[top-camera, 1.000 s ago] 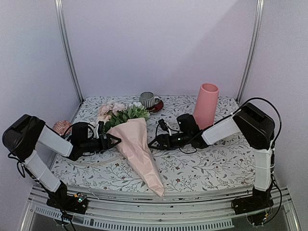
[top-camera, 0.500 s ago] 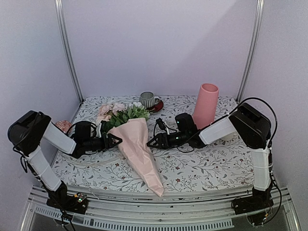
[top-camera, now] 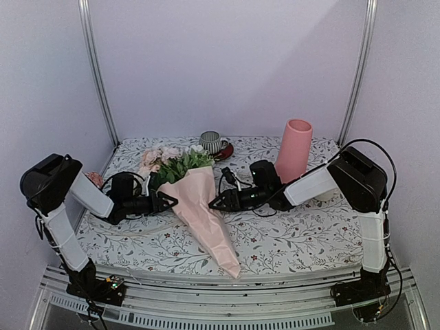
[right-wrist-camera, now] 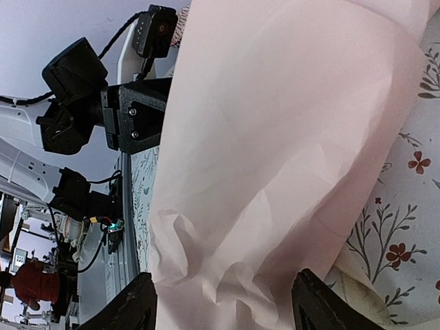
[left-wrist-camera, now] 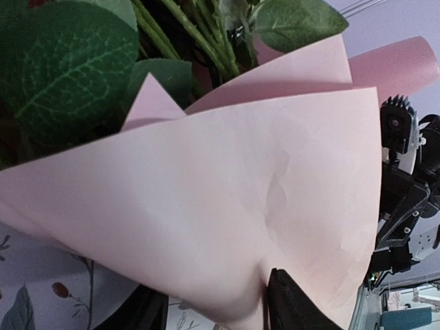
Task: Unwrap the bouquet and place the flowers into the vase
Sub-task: Adjust the folded bouquet at the center of the board.
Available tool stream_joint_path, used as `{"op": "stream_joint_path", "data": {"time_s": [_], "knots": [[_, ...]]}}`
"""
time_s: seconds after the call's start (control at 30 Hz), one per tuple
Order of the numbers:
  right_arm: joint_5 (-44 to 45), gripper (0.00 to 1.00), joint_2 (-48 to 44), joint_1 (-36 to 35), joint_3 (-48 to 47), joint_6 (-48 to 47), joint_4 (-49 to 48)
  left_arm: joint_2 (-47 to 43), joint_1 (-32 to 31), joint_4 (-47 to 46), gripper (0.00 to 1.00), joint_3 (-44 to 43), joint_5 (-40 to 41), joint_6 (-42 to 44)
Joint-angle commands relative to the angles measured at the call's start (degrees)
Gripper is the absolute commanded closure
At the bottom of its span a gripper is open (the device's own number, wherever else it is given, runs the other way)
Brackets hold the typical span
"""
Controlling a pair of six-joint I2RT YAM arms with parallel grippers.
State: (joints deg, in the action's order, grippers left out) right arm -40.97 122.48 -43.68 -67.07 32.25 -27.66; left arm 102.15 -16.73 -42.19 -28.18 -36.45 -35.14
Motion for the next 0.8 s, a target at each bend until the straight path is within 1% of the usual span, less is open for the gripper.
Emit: {"op": "stream_joint_path", "data": {"time_s": [0.0,0.17,0.3,0.57,0.77], "knots": [[-0.76,0.3,-0.57,-0.43,2.27,-1.48,-0.72,2.46,-2.9,-2.97,0.49,-1.85,-2.5,0.24],[1.17,0.3,-3.04,-0.39,5.82,-2.18,-0.74,4.17,-6.36,-3.58,0.51,-3.77,-1.77,-0.61],[2.19,0.3,-5.35,-0.38,8.44,-3.08,-0.75,4.37,-7.73,-3.47,0.51,-4.66,-1.35,-0.82],[2.33,0.3,-6.17,-0.64,10.27,-3.51,-0.83,2.55,-7.79,-0.18,0.5,-5.09,0.54,1.27],[4.72,0.28,-7.53,-1.15,12.33,-2.45,-2.37,2.18,-7.79,3.6,0.49,-7.37,1.85,3.54]]}}
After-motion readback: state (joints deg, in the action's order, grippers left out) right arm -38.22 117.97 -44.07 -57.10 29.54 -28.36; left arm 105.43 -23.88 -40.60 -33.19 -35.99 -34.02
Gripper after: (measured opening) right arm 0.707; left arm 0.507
